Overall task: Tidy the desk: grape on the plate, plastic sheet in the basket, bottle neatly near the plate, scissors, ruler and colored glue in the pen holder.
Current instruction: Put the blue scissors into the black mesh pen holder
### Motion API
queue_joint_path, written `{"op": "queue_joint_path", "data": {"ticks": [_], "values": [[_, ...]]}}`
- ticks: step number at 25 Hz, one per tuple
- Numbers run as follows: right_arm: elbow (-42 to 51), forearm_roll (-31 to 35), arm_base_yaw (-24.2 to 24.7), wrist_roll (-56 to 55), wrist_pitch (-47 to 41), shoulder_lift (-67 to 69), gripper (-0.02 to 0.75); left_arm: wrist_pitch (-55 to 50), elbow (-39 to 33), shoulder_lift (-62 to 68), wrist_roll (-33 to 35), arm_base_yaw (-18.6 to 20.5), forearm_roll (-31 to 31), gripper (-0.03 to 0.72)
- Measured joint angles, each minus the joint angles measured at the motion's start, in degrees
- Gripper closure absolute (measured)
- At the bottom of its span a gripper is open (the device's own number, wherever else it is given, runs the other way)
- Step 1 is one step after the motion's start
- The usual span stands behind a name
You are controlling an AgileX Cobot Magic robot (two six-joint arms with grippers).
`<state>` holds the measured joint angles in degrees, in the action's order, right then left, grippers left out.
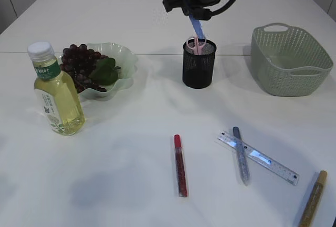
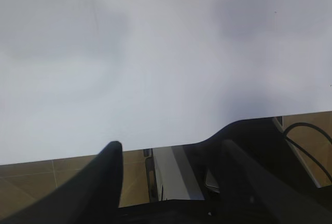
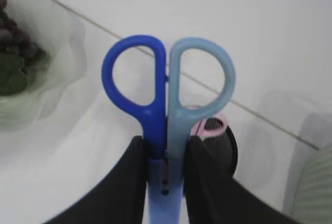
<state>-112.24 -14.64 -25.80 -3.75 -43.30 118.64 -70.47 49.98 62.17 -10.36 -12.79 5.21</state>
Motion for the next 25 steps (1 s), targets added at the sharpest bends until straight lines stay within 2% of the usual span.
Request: {"op": "queue_joint_path", "data": {"ticks": [4,11,20,25], "values": [[0.0,-0.5,0.6,-0.2,6.8,0.1,0.557,0.0,0.0,0.0,0.0,0.0,0.0,0.263],[0.0,-0.8,4.7,-0.8,13.6,3.2,0.557,0.0,0.0,0.0,0.0,0.0,0.0,0.263],[0.0,-1.0,5.2,-1.0,21.0,7.4,0.557,0.0,0.0,0.0,0.0,0.0,0.0,0.263],[3.5,-1.0,6.1,-1.8,26.3,8.6,0.557,0.0,0.0,0.0,0.0,0.0,0.0,0.263]]}}
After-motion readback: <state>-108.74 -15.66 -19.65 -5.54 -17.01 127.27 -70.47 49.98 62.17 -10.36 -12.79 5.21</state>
